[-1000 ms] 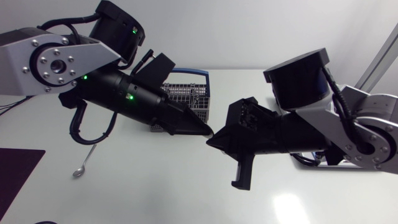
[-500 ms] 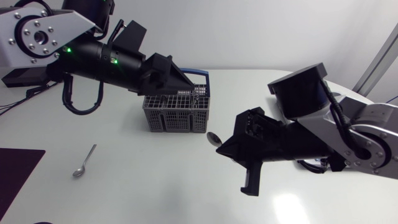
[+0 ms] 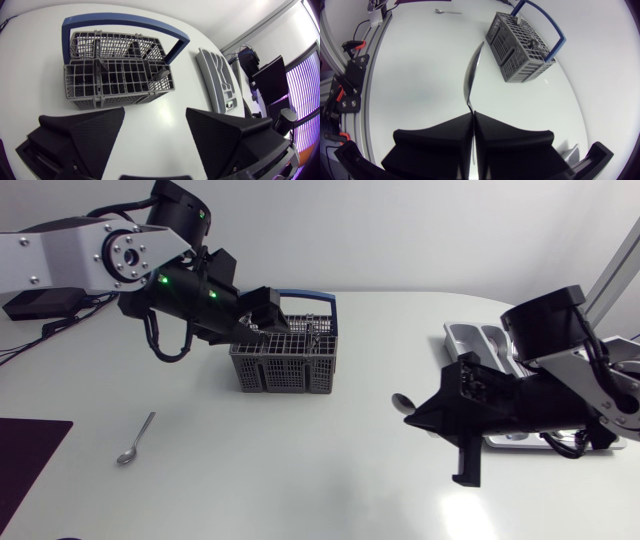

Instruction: Unload the cutlery basket into the drawer organizer.

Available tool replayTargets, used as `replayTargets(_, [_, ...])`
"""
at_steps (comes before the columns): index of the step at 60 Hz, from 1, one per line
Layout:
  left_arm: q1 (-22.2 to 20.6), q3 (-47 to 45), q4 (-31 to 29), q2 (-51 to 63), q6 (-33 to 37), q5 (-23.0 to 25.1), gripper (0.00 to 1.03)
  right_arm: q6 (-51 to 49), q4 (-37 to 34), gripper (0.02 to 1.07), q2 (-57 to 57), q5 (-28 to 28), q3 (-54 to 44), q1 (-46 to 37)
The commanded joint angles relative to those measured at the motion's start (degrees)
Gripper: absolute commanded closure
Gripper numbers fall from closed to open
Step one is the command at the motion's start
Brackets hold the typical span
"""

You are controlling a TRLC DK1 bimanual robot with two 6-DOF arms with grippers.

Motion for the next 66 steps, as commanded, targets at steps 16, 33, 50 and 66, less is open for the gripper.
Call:
replayTargets(16, [-1.14, 3.88, 0.14, 4.16, -7.81, -6.74, 0.17, -21.12, -5.68, 1.01, 1.5, -2.14, -1.4, -18.27])
replayTargets(33, [-1.31, 4.41, 0.14, 5.48, -10.71, -9.12, 0.18, -38.88, -6.21, 1.01, 10.38, -2.23, 1.15, -35.32])
replayTargets(50, [-0.96, 5.73, 0.23, 7.33, -12.73, -9.56, 0.18, -49.51, -5.86, 1.02, 20.49, -1.35, 7.91, -48.59])
replayTargets(66, [-0.7, 6.87, 0.23, 8.65, -15.54, -10.52, 0.18, -54.87, -5.5, 1.01, 28.75, 1.11, 15.03, -55.8])
